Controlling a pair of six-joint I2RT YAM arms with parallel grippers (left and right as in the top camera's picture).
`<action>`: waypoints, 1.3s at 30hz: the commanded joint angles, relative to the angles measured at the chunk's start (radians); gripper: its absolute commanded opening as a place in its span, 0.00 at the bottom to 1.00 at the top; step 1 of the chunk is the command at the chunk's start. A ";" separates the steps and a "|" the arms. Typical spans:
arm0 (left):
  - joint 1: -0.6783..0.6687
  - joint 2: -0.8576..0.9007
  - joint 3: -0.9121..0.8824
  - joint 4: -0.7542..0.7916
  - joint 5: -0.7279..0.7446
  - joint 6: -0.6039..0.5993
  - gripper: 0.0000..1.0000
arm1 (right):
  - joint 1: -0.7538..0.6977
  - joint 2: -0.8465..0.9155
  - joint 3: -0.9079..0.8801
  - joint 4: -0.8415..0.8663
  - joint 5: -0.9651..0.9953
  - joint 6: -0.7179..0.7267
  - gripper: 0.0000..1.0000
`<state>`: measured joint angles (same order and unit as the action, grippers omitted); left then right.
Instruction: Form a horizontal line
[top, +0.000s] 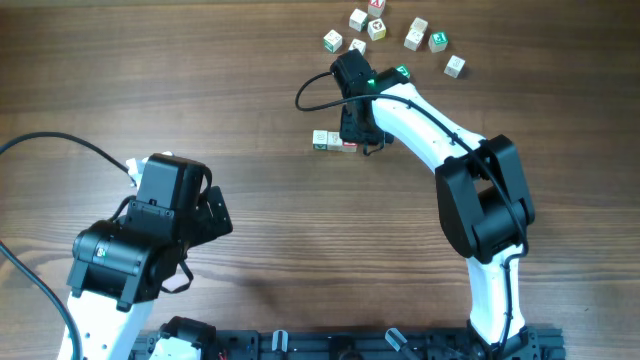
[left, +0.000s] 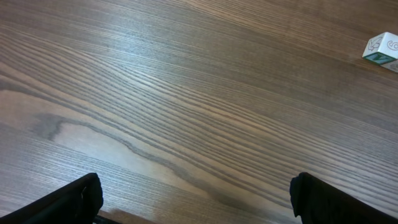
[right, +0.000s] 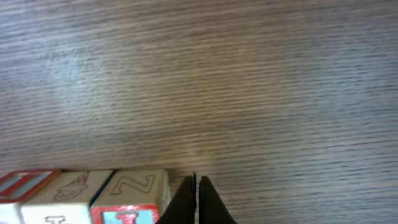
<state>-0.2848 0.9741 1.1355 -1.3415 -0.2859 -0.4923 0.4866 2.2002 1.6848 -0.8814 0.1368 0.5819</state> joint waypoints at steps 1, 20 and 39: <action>0.008 -0.005 -0.004 0.002 0.003 -0.014 1.00 | 0.003 -0.016 0.031 0.027 0.192 -0.003 0.05; 0.008 -0.005 -0.004 0.002 0.003 -0.014 1.00 | 0.160 0.080 0.091 0.235 -0.218 -0.102 0.05; 0.008 -0.005 -0.004 0.002 0.003 -0.014 1.00 | 0.161 0.091 0.091 0.152 -0.125 -0.032 0.05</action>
<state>-0.2848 0.9741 1.1355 -1.3415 -0.2859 -0.4923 0.6502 2.2761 1.7802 -0.7250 -0.0135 0.5179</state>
